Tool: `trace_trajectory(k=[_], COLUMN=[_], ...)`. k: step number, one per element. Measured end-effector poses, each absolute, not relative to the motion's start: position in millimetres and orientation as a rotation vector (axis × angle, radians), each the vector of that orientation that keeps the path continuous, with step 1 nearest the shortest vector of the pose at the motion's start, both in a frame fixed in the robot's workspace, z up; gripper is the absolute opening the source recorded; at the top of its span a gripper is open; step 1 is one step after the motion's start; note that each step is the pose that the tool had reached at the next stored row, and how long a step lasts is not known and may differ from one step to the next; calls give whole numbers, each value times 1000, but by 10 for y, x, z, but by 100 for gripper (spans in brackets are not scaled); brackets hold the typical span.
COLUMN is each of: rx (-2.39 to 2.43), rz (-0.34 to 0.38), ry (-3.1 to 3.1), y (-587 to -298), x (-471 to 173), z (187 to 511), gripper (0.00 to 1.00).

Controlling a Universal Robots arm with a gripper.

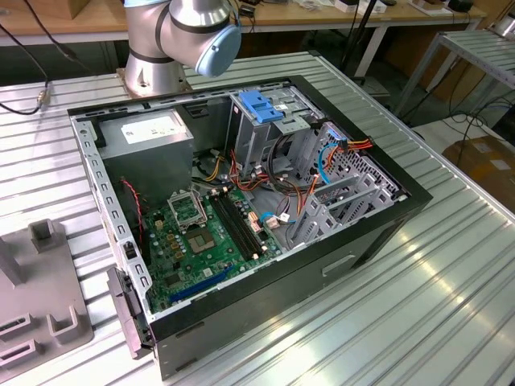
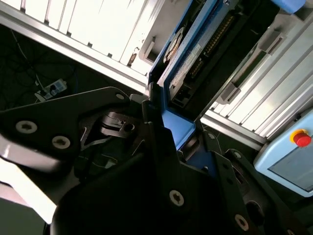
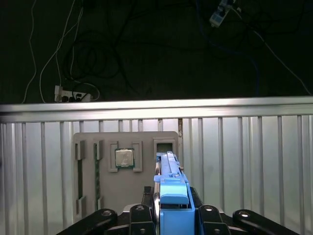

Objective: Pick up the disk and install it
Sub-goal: 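Pick up the disk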

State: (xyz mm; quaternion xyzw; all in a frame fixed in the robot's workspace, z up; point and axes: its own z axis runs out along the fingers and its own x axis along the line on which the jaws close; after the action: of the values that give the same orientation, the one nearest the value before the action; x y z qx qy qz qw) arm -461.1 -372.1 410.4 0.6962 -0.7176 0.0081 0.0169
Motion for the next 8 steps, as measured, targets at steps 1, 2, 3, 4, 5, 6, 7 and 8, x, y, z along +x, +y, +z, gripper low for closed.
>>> trace_trajectory(k=[1,2,3,4,5,6,7,8], rx=[2164,2164,2164,2164,2164,2164,2164,2164], rz=[25,25,25,25,25,25,25,25], ry=[-2230,-2230,-2230,-2230,-2230,-2230,-2230,-2230], y=[-3721,-3721,-3721,-3721,-3721,-3721,-3720,-3720], x=[-4611,-4611,-4611,-4611,-4611,-4611,-4611,-4611], z=[4119,4146,4172,4182,4190,4191,4191,4192], gripper=[37,37,37,37,37,37,37,37])
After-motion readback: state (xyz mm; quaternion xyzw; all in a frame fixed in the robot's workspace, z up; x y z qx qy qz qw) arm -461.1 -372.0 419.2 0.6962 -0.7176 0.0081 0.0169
